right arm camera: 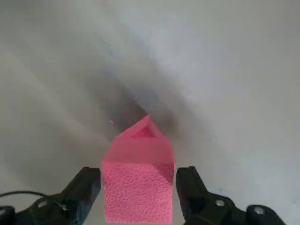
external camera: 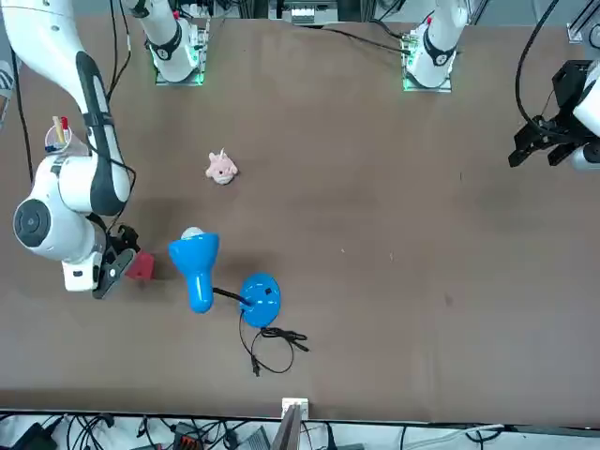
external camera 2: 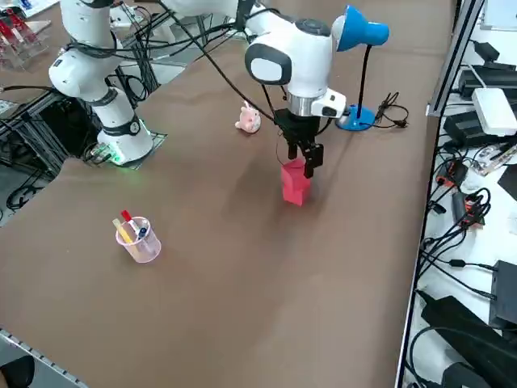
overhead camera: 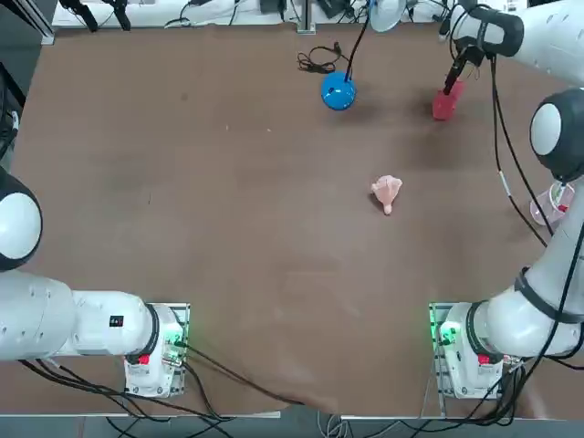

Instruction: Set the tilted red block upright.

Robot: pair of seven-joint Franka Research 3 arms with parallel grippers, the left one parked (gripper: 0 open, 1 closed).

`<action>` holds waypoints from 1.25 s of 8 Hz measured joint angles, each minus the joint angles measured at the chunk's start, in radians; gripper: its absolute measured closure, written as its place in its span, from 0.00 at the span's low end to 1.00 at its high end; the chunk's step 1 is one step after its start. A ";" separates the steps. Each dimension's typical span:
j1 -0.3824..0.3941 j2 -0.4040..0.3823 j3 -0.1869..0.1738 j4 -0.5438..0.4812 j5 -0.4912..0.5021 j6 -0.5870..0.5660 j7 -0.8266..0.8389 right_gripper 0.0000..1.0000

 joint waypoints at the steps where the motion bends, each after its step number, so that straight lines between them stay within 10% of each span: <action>1: -0.001 0.007 0.000 -0.001 0.000 0.003 0.000 0.01; 10: -0.004 0.029 0.000 0.027 0.004 0.000 0.104 0.28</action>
